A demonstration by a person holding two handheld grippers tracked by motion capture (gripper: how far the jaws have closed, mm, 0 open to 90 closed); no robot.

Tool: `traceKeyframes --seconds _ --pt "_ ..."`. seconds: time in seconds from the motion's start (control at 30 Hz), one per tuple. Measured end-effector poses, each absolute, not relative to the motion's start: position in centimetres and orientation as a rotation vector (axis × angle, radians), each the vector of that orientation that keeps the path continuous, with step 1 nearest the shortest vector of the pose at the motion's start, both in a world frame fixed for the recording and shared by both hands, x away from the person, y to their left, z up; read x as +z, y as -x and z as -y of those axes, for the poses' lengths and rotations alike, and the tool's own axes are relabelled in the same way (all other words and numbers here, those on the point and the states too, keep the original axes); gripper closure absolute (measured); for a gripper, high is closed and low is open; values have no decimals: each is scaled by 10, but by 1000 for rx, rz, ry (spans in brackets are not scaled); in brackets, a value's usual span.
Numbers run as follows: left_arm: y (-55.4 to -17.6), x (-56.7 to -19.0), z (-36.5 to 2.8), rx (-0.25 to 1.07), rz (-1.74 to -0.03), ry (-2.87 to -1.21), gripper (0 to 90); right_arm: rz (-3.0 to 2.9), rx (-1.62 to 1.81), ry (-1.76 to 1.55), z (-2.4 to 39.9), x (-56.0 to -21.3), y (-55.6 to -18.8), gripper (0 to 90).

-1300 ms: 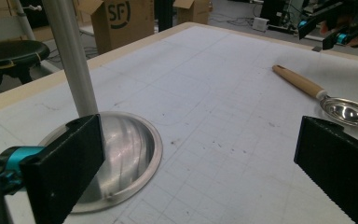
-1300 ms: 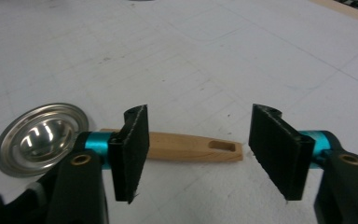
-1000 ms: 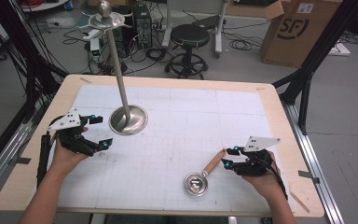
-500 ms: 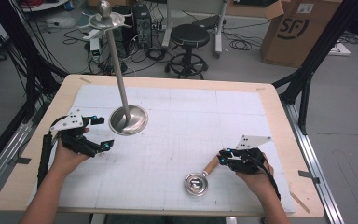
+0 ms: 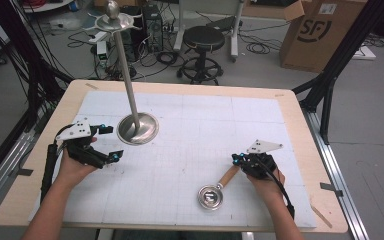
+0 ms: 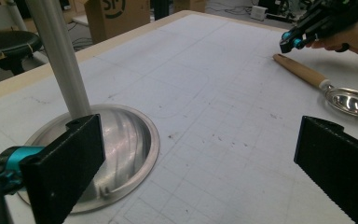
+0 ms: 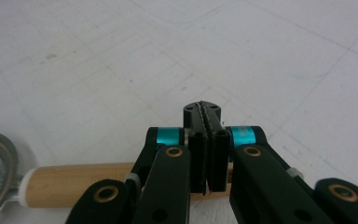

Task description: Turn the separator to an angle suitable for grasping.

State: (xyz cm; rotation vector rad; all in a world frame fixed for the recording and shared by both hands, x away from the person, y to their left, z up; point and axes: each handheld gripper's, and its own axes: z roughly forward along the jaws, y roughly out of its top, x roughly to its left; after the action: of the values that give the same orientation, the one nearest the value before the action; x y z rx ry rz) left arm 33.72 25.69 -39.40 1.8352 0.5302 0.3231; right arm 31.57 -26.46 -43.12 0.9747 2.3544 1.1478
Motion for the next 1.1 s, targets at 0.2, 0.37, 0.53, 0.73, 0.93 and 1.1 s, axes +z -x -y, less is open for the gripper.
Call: traceKeyframes --seconds 0.2,0.37,0.53,0.73,0.93,1.1 --pt "-336 -394 -257 323 -527 -1843 24 -2383 1078 -1003 265 -439 -318 893" --pt "-337 -394 -258 319 -529 -1839 24 -2383 1097 -1021 271 -439 -315 893" --pt "-338 -394 -257 319 -528 -1832 24 -2383 1088 -1035 273 -439 -315 894" --pt "-341 -395 -256 319 -525 -1830 24 -2395 1002 -1063 278 -439 -310 896" --pt "-344 -394 -257 322 -529 -1821 24 -2408 980 -1060 286 -442 -300 896" --pt "-344 -394 -255 322 -522 -1825 24 -2416 991 -1072 292 -442 -292 895"
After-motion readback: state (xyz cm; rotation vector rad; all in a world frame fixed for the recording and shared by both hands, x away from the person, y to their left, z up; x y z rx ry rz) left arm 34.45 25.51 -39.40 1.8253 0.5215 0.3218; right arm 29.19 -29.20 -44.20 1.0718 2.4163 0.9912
